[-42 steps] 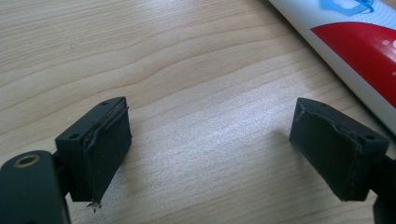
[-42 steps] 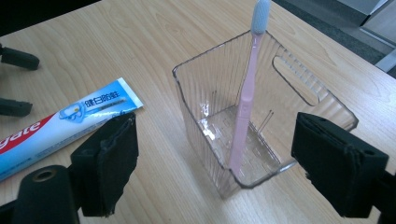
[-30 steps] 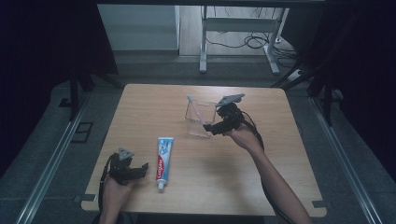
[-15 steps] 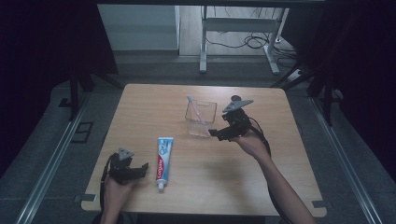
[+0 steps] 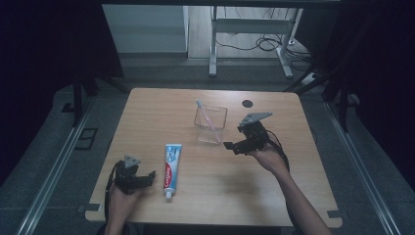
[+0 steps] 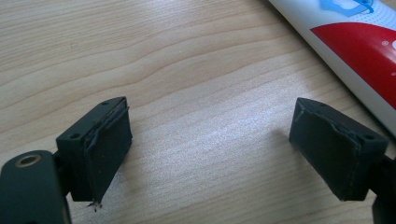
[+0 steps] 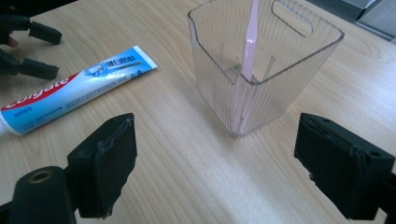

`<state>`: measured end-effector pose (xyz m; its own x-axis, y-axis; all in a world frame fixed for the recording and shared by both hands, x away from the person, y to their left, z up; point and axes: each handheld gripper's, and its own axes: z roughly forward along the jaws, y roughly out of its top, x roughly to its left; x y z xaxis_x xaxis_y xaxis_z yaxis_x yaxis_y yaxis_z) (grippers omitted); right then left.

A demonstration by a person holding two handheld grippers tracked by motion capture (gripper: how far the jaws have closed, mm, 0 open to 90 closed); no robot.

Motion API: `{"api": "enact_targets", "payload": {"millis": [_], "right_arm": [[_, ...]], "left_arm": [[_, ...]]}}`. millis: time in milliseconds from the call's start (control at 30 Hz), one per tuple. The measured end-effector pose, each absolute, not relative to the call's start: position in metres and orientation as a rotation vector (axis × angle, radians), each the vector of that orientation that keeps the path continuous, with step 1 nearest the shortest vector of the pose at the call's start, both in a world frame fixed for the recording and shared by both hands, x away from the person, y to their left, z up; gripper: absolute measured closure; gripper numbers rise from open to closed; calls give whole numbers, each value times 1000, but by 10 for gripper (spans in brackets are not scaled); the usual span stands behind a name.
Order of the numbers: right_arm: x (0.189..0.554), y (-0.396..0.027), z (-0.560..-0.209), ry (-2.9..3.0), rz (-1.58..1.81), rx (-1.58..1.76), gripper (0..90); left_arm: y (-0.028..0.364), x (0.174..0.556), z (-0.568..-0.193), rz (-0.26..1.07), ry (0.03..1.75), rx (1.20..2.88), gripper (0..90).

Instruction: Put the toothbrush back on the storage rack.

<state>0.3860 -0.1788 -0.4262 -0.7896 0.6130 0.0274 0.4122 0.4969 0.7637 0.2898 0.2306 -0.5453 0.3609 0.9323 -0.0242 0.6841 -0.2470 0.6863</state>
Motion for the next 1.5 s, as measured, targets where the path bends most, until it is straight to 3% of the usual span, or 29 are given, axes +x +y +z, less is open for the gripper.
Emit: {"api": "enact_targets", "payload": {"millis": [733, 1500], "right_arm": [[362, -215, -447, 2471, 1163, 931, 126], [337, -258, -479, 2393, 1152, 1036, 41]], "left_arm": [[230, 290, -545, 526, 1404, 2015, 129], [230, 290, -545, 527, 1407, 2011, 129]]}}
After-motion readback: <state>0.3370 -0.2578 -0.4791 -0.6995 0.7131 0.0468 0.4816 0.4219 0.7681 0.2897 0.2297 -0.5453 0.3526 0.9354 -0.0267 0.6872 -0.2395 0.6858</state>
